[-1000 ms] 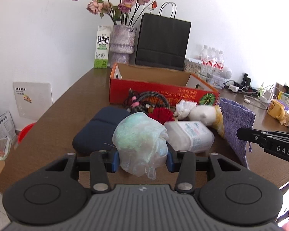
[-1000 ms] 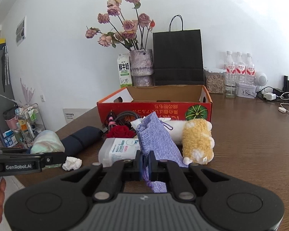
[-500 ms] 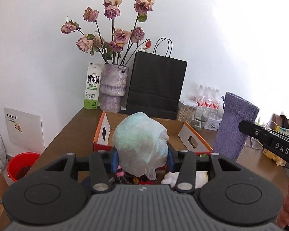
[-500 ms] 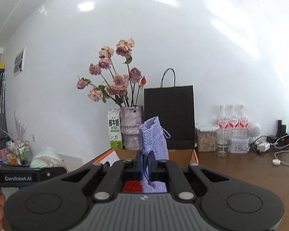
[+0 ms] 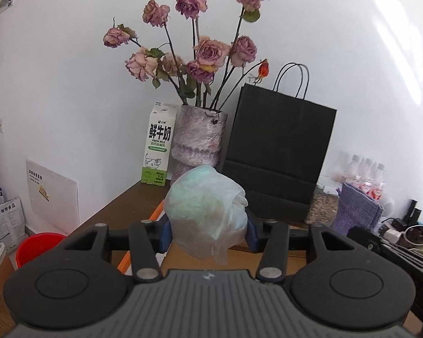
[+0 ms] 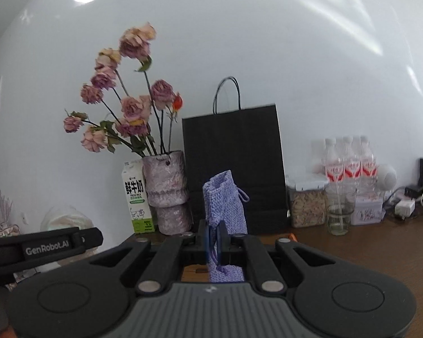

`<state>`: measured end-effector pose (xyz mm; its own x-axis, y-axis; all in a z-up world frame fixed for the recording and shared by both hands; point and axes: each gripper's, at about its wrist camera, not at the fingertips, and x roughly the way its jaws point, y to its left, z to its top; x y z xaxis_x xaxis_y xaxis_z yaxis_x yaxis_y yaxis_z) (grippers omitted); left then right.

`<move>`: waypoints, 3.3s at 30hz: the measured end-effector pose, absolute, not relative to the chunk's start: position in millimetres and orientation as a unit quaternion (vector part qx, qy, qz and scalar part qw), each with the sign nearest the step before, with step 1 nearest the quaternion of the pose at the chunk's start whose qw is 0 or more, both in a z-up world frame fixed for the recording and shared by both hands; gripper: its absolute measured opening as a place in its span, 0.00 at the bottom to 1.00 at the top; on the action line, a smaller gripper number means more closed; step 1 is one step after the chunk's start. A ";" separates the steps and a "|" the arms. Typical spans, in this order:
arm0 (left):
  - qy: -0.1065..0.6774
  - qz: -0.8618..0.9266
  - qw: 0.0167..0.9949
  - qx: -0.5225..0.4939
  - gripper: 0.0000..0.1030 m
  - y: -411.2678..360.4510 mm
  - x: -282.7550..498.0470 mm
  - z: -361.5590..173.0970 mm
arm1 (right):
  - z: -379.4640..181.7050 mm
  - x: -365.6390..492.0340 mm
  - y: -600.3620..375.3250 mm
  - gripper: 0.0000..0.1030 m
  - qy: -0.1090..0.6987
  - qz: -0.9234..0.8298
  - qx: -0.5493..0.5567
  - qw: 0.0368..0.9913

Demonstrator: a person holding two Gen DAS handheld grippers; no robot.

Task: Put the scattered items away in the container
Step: 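Carry the pouch and bundle into the cardboard box and open both grippers, then withdraw both grippers from the box back over the table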

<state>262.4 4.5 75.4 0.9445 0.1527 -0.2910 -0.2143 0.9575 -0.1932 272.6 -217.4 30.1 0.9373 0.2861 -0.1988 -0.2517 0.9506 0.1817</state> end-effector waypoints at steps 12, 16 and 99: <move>0.173 0.116 0.976 -0.067 0.46 4.6 288.7 29.9 | -28.7 303.2 -199.1 0.04 0.204 0.130 0.039 0.970; 0.182 0.121 0.974 -0.059 0.48 0.4 288.3 23.5 | -32.6 299.5 -197.9 0.04 0.213 0.130 0.035 0.968; 0.068 0.093 0.993 -0.015 1.00 15.8 99.3 73.8 | 2.2 114.5 -241.6 1.00 0.159 0.118 -0.008 0.980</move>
<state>99.3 15.8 73.8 0.9733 0.1836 -0.1376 -0.1876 0.9821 -0.0162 114.5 -241.6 2.2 0.9216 0.2290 -0.3133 -0.2338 0.9720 0.0227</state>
